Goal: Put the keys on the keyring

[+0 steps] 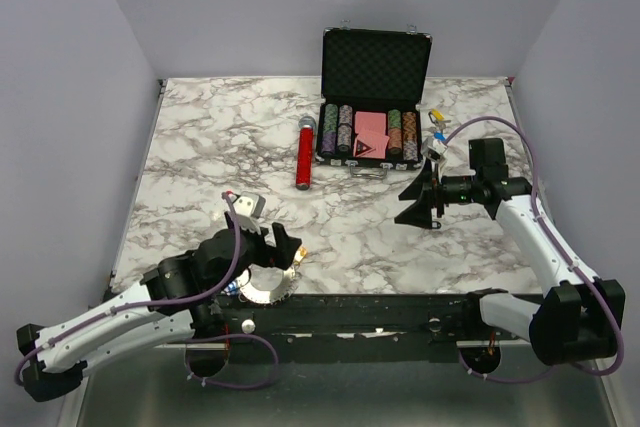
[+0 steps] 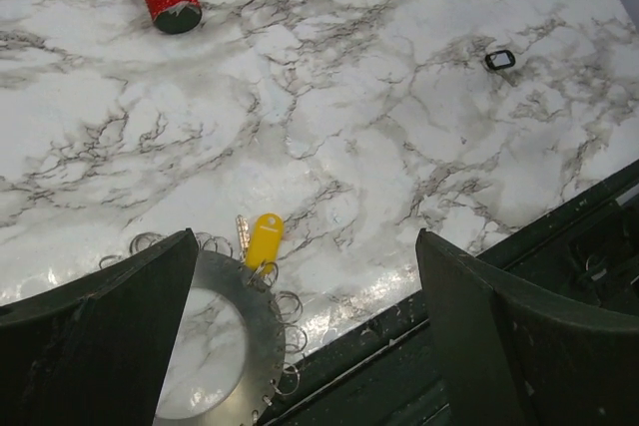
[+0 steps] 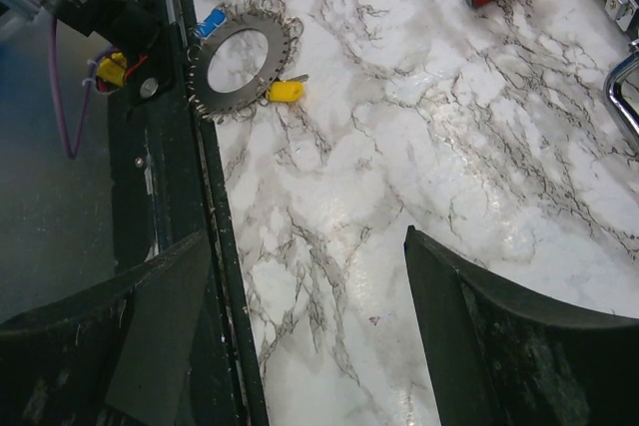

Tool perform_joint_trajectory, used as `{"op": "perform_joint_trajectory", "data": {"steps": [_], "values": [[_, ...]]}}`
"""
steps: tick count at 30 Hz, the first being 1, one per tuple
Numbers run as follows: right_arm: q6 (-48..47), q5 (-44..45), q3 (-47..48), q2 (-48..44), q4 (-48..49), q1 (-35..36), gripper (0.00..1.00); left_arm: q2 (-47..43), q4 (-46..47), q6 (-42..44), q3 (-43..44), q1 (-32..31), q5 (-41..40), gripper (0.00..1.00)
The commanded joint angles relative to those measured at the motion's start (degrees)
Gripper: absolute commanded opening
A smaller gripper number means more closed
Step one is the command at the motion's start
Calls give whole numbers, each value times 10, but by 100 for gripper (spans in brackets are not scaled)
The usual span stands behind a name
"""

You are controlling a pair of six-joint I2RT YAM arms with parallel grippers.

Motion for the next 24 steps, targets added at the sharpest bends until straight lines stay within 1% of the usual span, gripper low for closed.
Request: {"op": "perform_joint_trajectory", "data": {"steps": [1,5,8,17,24], "values": [[5,-8,-14,-17,23,-3,87,40,-51,-19,35,28,47,99],[4,1,-15,-22,24,-3,87,63,-58,-25,46,39,58,99],[3,2,-15,-23,23,-3,87,64,-55,-35,40,45,64,99],[0,2,-18,-25,25,-3,87,39,-48,-76,7,57,79,99],[13,3,-25,-28,40,-3,87,20,-53,-108,-11,63,72,99]]}}
